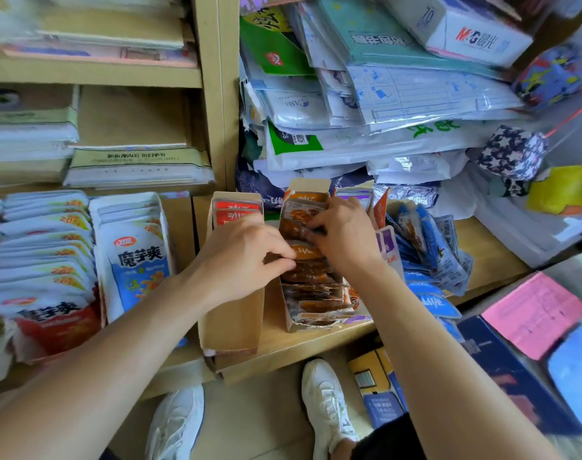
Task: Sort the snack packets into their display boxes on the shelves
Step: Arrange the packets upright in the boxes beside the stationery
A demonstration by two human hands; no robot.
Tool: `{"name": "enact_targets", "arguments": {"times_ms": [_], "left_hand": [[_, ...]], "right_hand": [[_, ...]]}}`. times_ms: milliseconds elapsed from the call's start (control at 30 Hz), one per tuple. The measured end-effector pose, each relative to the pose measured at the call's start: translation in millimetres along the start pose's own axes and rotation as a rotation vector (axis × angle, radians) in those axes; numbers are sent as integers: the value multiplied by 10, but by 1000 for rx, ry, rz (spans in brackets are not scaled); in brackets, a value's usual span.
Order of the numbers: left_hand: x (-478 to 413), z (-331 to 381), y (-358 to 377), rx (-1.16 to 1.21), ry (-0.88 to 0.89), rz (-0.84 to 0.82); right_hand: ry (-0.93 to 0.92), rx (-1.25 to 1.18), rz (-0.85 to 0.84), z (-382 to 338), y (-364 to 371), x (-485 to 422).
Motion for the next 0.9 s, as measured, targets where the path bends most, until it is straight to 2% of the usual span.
{"name": "enact_targets", "arguments": {"times_ms": [167, 400, 533, 700, 900], "left_hand": [[21, -51, -7, 19, -25, -5], [13, -65, -32, 41, -65, 59], [-6, -25, -122, 41, -65, 161], [-66, -70, -259, 199, -139, 306], [-168, -87, -217, 142, -106, 274]], "right_hand": [[-5, -30, 23, 61, 32, 12], [72, -406, 99, 260, -313, 157], [112, -561, 134, 320, -379, 233], [41, -529, 159, 320, -387, 235], [-164, -415, 182, 139, -404, 250]]}}
Point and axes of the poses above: each hand's wrist, its own x-axis away from the middle knuckle, its own y-axis out of the palm, z = x × y, the point moved 8 cm from there along -x, towards the middle knuckle, and after that the axes turned 4 degrees about -y, right-handed, at the moved point
